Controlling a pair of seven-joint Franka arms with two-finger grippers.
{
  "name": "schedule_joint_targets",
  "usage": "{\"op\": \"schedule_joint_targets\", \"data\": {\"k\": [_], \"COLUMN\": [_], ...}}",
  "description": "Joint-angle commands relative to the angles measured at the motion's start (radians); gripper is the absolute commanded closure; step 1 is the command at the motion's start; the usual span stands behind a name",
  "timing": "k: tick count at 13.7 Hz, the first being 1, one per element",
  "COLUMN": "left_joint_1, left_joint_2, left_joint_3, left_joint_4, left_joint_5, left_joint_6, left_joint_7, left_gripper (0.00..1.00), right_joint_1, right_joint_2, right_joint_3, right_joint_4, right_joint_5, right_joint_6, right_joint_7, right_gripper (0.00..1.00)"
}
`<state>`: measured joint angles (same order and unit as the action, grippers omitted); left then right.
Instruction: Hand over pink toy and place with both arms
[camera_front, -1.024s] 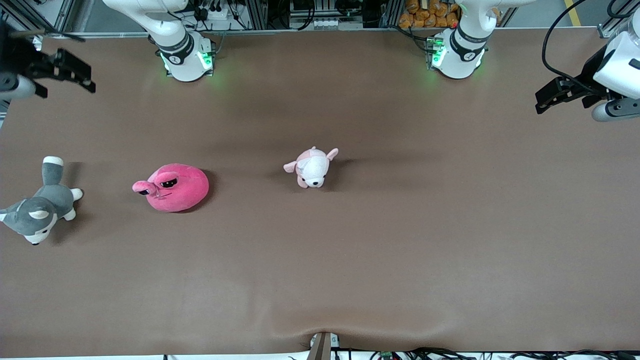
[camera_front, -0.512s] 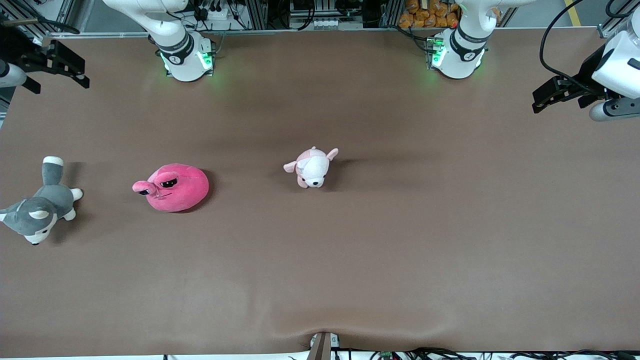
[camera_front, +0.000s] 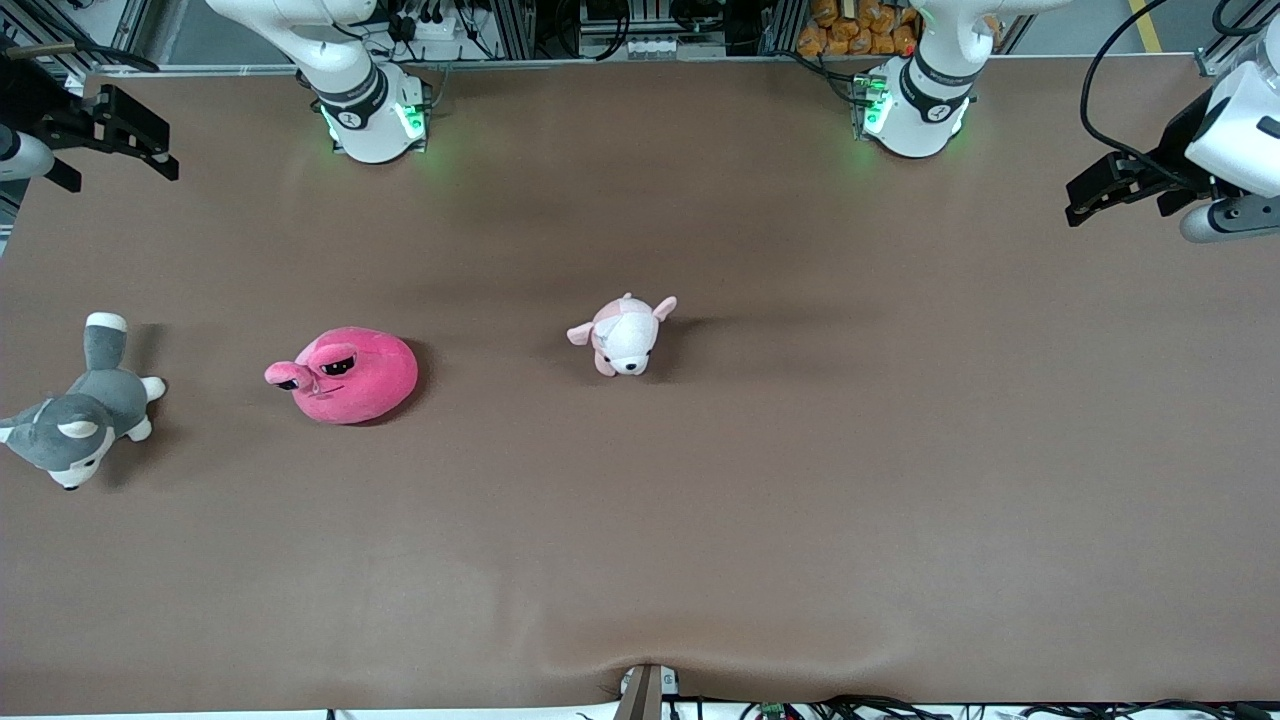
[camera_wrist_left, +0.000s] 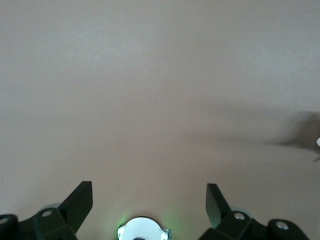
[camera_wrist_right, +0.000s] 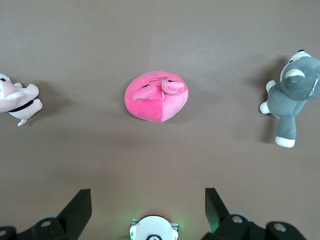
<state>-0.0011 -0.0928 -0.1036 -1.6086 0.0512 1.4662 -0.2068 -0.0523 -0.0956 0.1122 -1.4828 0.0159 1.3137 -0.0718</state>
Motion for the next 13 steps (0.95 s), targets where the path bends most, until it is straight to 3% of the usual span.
{"op": "schedule_joint_targets", "data": {"k": [1,13], "left_joint_1": [0.004,0.007], "left_joint_2": [-0.005,0.022], "left_joint_3": [0.001,0.002], "left_joint_4": [0.024,0.069], "left_joint_5": [0.001,-0.011], "left_joint_6": [-0.021,-0.023], "left_joint_7": [0.029,0.070], "left_gripper": [0.00,0.00], "right_joint_1": [-0.012,-0.014], "right_joint_2": [0.013,0.013], "right_joint_3": [0.009,0.009], "right_joint_4": [0.026,0.025], "right_joint_5": [-0.010,-0.010], "right_joint_6": [-0.008,-0.011], "right_joint_7": [-0.017,-0.016], "right_gripper": [0.00,0.00]}}
